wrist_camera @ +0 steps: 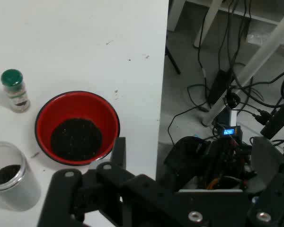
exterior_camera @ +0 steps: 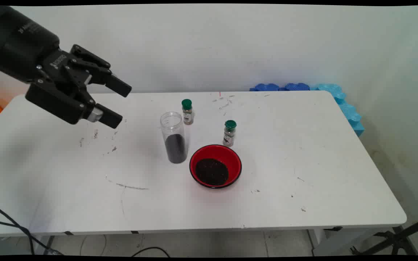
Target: Pick up the black seasoning powder from the table
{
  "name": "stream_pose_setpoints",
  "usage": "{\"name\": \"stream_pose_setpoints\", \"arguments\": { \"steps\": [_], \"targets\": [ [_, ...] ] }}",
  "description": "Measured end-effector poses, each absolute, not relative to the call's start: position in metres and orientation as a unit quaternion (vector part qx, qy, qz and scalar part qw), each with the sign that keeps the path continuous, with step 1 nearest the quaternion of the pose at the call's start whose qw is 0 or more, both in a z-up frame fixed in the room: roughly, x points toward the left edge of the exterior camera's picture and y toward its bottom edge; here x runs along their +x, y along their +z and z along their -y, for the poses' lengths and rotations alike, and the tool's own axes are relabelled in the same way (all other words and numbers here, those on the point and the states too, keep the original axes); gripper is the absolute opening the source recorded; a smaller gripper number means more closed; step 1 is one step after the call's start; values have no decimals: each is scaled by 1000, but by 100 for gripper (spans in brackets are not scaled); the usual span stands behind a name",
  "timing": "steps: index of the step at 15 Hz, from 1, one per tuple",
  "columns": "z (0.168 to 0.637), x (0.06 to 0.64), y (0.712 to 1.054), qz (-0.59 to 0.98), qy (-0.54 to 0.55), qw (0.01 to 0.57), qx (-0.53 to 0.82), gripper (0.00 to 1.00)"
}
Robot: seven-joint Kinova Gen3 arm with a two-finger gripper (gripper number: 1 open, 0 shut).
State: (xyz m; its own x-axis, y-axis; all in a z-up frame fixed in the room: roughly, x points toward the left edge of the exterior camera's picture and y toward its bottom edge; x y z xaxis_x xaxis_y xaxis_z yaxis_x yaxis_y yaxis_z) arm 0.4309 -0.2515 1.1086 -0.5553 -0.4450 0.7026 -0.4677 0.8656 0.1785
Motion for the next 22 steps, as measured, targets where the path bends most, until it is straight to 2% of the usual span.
{"name": "stream_pose_setpoints", "arguments": {
  "steps": [6, 13, 22],
  "targets": [
    [258, 464, 1090, 890, 43, 352, 287, 100],
    [262, 507, 1044, 888, 101, 288, 344, 100],
    [267, 520, 976, 871, 146, 281, 375, 100]
  ]
}}
